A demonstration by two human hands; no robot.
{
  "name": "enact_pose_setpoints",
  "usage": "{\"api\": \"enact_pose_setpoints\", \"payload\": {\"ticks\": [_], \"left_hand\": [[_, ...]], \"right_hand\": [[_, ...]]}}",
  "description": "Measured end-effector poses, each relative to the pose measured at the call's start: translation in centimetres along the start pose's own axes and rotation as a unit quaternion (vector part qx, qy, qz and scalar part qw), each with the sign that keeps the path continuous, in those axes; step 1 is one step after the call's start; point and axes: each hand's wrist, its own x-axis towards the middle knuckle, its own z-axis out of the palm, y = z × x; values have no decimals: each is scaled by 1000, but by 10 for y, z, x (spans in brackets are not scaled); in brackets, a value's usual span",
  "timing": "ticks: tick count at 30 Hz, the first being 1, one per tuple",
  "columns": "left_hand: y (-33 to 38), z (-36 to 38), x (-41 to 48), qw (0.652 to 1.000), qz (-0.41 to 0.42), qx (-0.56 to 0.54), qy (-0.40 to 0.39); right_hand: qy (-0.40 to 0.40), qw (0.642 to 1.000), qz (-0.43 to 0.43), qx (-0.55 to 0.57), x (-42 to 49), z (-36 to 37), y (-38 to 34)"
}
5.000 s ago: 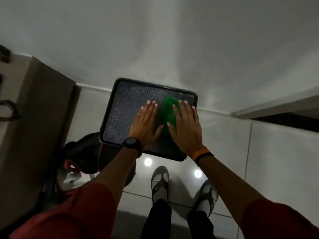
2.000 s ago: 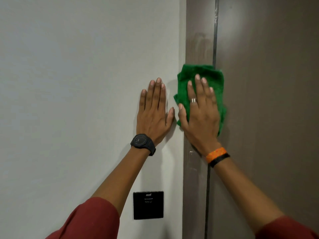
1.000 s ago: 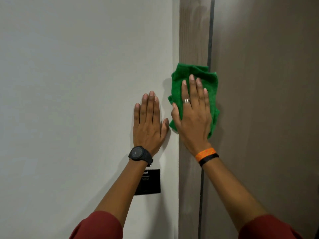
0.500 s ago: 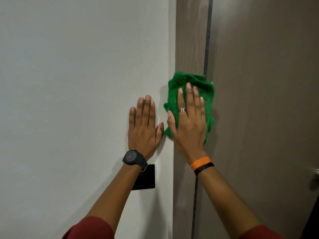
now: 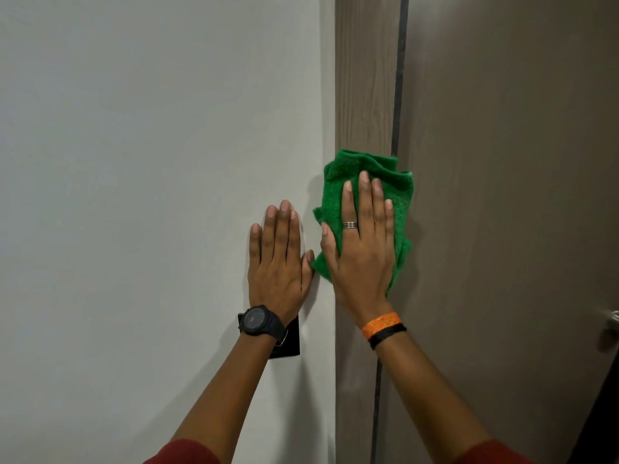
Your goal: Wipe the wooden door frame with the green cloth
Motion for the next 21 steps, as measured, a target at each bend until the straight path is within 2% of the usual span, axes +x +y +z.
{"api": "enact_pose_setpoints", "payload": {"ticks": [8,15,21], "left_hand": [[2,-3,-10,1000,-8,-18,-5],[-3,-6,-23,999,-5,-24,-27],[-4,-10,-28,999,-2,-16,-35]], "right_hand": [[-46,999,-22,-11,-102,-5,5],[-5,1000,-4,8,-38,3,4],[-30,1000,-4,7,-98,4,7]]}}
